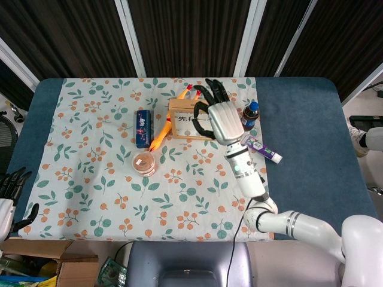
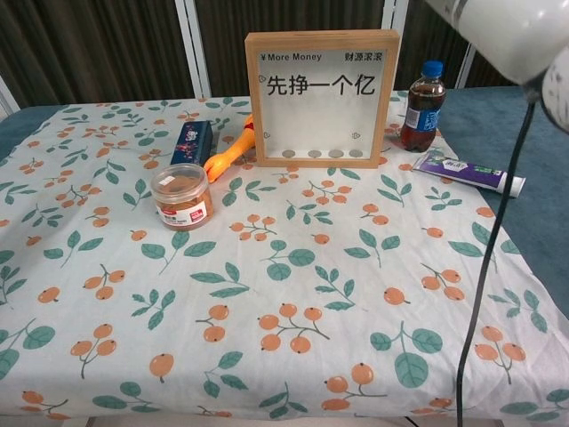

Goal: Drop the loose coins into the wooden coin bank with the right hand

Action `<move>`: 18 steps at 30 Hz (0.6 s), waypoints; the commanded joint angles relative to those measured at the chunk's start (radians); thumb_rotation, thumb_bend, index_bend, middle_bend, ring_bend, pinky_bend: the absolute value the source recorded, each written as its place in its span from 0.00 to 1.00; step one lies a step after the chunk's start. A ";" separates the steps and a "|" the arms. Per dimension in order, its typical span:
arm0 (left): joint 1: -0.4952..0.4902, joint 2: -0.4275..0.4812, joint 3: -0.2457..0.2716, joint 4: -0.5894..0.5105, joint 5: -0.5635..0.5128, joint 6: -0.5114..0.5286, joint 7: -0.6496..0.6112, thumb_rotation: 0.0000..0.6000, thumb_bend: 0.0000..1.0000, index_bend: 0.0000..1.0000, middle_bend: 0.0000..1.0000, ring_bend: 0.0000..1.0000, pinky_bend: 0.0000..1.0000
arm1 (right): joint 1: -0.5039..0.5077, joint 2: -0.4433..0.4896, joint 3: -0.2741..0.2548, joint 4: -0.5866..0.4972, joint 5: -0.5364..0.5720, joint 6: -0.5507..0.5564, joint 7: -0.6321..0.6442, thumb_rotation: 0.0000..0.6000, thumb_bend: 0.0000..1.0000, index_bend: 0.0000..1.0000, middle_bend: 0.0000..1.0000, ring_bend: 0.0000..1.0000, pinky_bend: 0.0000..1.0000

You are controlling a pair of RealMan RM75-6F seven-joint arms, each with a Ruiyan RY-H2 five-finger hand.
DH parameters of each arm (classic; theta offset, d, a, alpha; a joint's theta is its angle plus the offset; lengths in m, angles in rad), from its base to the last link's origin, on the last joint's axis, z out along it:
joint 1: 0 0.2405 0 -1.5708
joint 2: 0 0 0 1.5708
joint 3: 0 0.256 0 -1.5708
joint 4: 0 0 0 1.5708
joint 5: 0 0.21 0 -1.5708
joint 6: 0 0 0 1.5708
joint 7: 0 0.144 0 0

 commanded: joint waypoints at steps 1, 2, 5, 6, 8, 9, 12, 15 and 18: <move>-0.001 0.000 0.000 0.000 -0.001 -0.002 0.001 1.00 0.43 0.00 0.00 0.00 0.00 | 0.066 0.032 0.066 0.037 0.129 -0.055 -0.096 1.00 0.61 0.74 0.28 0.06 0.13; -0.001 -0.001 0.000 0.000 -0.002 -0.003 0.002 1.00 0.43 0.00 0.00 0.00 0.00 | 0.078 0.040 0.072 0.050 0.157 -0.078 -0.113 1.00 0.61 0.74 0.28 0.06 0.13; -0.004 -0.002 -0.001 0.001 -0.004 -0.010 0.006 1.00 0.43 0.00 0.00 0.00 0.00 | 0.115 0.062 0.076 0.101 0.231 -0.141 -0.175 1.00 0.61 0.74 0.28 0.06 0.13; -0.005 -0.003 -0.001 0.001 -0.005 -0.012 0.008 1.00 0.43 0.00 0.00 0.00 0.00 | 0.125 0.068 0.072 0.117 0.245 -0.160 -0.190 1.00 0.61 0.74 0.28 0.06 0.13; -0.008 -0.004 -0.001 0.000 -0.008 -0.017 0.011 1.00 0.43 0.00 0.00 0.00 0.00 | 0.144 0.079 0.065 0.142 0.284 -0.202 -0.208 1.00 0.61 0.74 0.28 0.06 0.13; -0.009 -0.004 -0.002 0.000 -0.009 -0.020 0.013 1.00 0.43 0.00 0.00 0.00 0.00 | 0.149 0.084 0.063 0.147 0.307 -0.221 -0.212 1.00 0.61 0.74 0.28 0.06 0.13; -0.013 -0.005 -0.003 -0.001 -0.014 -0.029 0.018 1.00 0.43 0.00 0.00 0.00 0.00 | 0.171 0.098 0.059 0.163 0.434 -0.298 -0.251 1.00 0.61 0.74 0.28 0.06 0.13; -0.016 -0.006 -0.003 -0.001 -0.017 -0.037 0.021 1.00 0.43 0.00 0.00 0.00 0.00 | 0.201 0.108 0.038 0.188 0.537 -0.334 -0.313 1.00 0.61 0.74 0.28 0.06 0.13; -0.016 -0.006 -0.004 0.000 -0.021 -0.037 0.019 1.00 0.43 0.00 0.00 0.00 0.00 | 0.227 0.117 0.008 0.205 0.608 -0.351 -0.367 1.00 0.61 0.74 0.28 0.06 0.13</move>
